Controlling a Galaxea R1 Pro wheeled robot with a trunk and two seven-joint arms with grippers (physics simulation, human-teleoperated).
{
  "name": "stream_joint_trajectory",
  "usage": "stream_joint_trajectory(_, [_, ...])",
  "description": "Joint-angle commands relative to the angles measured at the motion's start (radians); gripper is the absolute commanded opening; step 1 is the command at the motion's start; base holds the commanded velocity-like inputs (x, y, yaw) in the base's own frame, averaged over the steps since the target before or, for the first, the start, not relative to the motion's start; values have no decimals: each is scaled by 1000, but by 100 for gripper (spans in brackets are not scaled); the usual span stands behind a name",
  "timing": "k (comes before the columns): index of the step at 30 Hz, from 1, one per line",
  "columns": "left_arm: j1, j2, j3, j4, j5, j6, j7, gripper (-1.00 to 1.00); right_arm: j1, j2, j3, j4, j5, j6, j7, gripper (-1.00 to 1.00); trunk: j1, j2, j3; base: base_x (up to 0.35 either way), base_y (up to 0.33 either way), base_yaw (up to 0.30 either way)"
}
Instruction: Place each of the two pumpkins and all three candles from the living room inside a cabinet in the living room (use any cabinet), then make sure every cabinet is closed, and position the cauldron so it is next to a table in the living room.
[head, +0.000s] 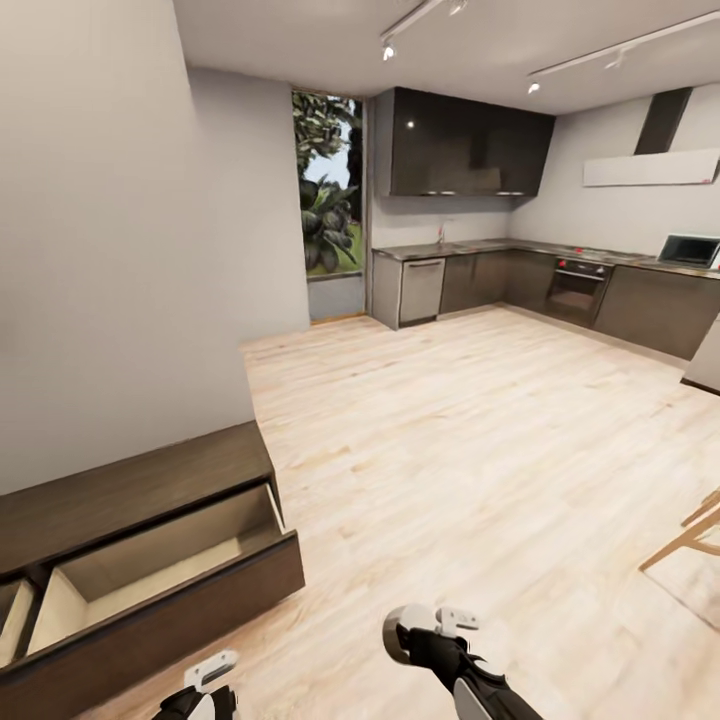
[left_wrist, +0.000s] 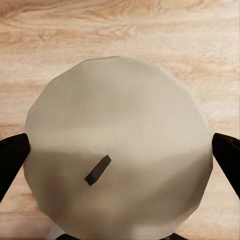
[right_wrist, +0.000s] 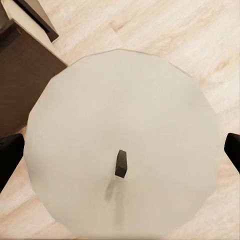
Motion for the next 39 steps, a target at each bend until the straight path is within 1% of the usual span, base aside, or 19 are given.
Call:
stream_joint_trajectory(1, [0,0,0,-3,5,5,5,-100,-1,1,3,2,-6,-2,-2,-100,-4,7,3,0,0,275])
stream_joint_trajectory(8, [0,0,-1,-3,6,5,5,-100,-1,6,4,9,-6,-12,-2,-100,-31,56,30,0,0,275])
stream_joint_trajectory(39, [0,0,-2,-3,5,5,3,-100,0,8,4,10,-6,-14,-1,-100,-150,273,148,0,0,275])
